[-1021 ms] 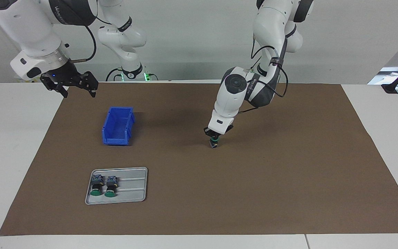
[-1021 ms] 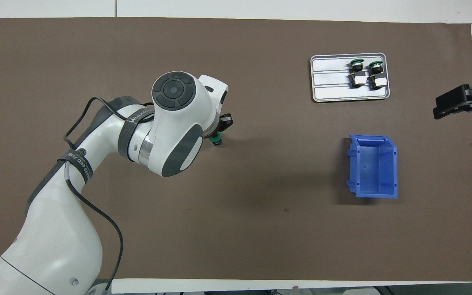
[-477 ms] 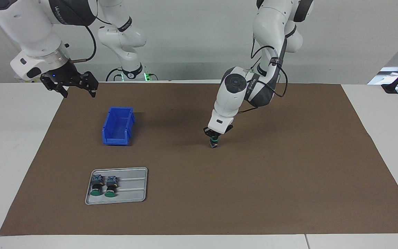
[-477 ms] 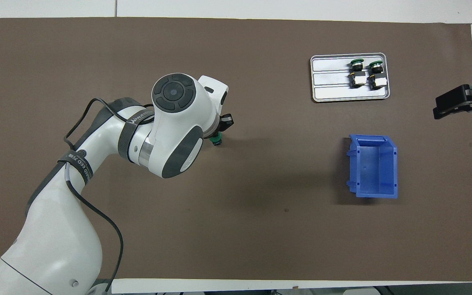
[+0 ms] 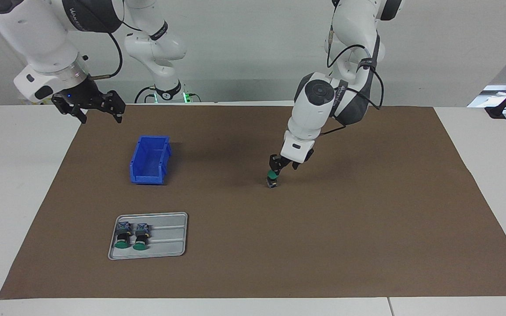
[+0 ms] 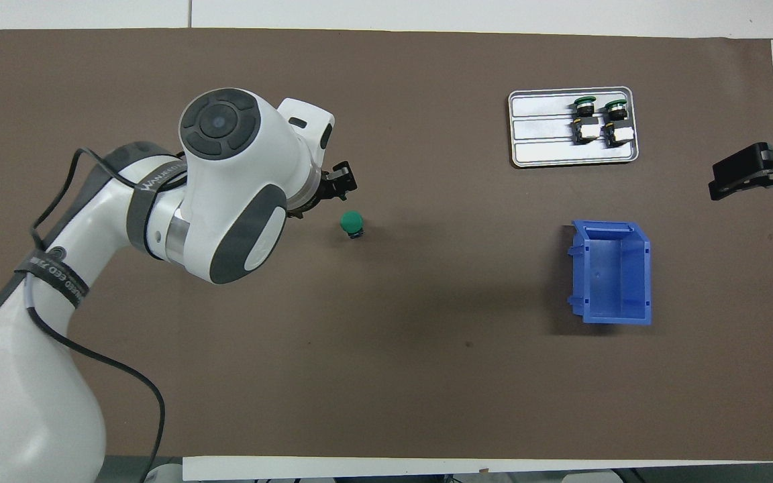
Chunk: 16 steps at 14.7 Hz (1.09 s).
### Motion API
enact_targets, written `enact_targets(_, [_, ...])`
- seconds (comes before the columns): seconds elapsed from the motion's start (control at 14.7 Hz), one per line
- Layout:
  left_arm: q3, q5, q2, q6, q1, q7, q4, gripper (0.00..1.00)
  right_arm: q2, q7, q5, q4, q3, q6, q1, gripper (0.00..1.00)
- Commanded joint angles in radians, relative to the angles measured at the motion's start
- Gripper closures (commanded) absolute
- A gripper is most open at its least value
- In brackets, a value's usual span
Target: Place and press button with both arms
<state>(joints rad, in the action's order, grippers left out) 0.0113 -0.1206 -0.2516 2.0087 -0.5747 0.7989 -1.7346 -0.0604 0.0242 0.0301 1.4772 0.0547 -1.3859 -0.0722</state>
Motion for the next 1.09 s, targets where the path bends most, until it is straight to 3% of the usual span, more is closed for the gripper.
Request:
enact_targets(0.0, [-0.002,0.022,0.049,-0.092,0.053,-0.085,-0.013,0.06,0.027,0.025,-0.004,0.031,0.011,0.007,-0.009,0.01])
enact_targets(0.14, [-0.005,0.061,0.081,-0.169,0.123,-0.2,-0.013,0.02,0.025,0.051,-0.019,0.028,0.019,0.002,0.031,0.01])
enact_targets(0.27, [-0.007,0.07,0.115,-0.227,0.2,-0.318,-0.013,0.01,0.019,0.071,-0.134,0.023,0.034,-0.069,0.09,0.01])
enact_targets(0.41, [-0.007,0.07,0.147,-0.264,0.283,-0.432,-0.013,0.01,0.002,-0.062,-0.134,0.014,0.037,-0.146,0.245,0.01])
enact_targets(0.82, [-0.008,0.122,0.239,-0.399,0.437,-0.655,0.003,0.01,-0.2,-0.533,-0.125,-0.096,0.039,-0.284,0.538,0.01])
enact_targets(1.02, [-0.008,0.124,0.241,-0.517,0.489,-0.743,0.096,0.01,-0.321,-0.638,-0.075,-0.16,0.04,-0.407,0.647,0.01])
